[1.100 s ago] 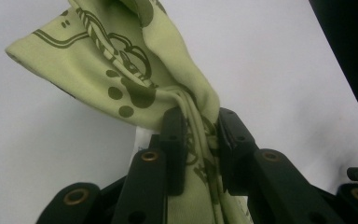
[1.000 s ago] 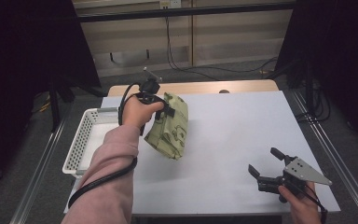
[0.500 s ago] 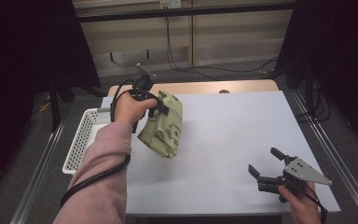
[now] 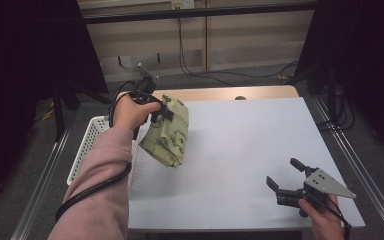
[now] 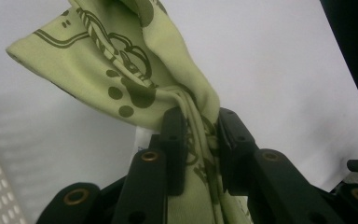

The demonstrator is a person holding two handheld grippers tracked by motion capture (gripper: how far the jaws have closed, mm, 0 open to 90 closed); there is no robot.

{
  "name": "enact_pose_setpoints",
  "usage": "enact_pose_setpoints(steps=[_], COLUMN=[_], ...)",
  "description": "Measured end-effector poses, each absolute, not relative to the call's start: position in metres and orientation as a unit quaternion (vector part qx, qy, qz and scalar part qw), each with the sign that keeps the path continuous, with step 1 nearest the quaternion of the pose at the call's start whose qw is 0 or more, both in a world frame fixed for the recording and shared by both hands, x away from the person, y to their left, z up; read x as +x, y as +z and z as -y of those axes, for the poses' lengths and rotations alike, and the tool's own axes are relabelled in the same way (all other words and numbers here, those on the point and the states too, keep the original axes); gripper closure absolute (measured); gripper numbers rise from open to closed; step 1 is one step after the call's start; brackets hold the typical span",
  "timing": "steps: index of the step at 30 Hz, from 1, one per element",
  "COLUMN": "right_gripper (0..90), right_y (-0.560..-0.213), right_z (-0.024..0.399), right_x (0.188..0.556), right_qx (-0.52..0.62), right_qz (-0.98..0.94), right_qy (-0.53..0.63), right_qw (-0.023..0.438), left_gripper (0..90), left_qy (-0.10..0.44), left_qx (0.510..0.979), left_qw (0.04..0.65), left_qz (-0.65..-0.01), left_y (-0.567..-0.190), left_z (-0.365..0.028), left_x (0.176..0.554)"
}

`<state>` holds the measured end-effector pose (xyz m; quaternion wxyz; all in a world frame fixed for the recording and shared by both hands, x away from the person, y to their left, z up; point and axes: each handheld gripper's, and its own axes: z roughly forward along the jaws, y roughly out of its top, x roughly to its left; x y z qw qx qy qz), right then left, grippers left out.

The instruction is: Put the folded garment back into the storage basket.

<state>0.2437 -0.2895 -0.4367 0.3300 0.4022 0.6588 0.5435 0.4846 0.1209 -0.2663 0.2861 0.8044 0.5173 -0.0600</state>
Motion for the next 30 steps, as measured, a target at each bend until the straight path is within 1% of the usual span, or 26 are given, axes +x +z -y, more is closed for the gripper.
enact_pose_setpoints(steps=[15,18,21,28,30], right_gripper=[1.9,1.9,1.9,1.9,2.0], right_y=[-0.437,-0.437,-0.437,-0.437,-0.437], right_z=[0.29,0.29,0.291,0.291,0.289], right_x=[0.244,0.244,0.244,0.244,0.244], right_qx=[0.403,0.4,0.396,0.397,0.403], right_qz=[-0.658,-0.66,-0.663,-0.663,-0.656], right_qy=[0.544,0.542,0.539,0.538,0.546], right_qw=[0.332,0.333,0.337,0.336,0.33], left_gripper=[74.5,74.5,74.4,74.4,74.4], left_qy=[-0.052,-0.058,-0.05,-0.042,-0.046], left_qx=[0.802,0.797,0.8,0.798,0.794], left_qw=[0.272,0.275,0.274,0.273,0.275], left_qz=[-0.53,-0.534,-0.532,-0.535,-0.54], left_y=[-0.255,-0.253,-0.251,-0.247,-0.247], left_z=[-0.14,-0.142,-0.146,-0.153,-0.155], left_x=[0.486,0.485,0.485,0.485,0.485])
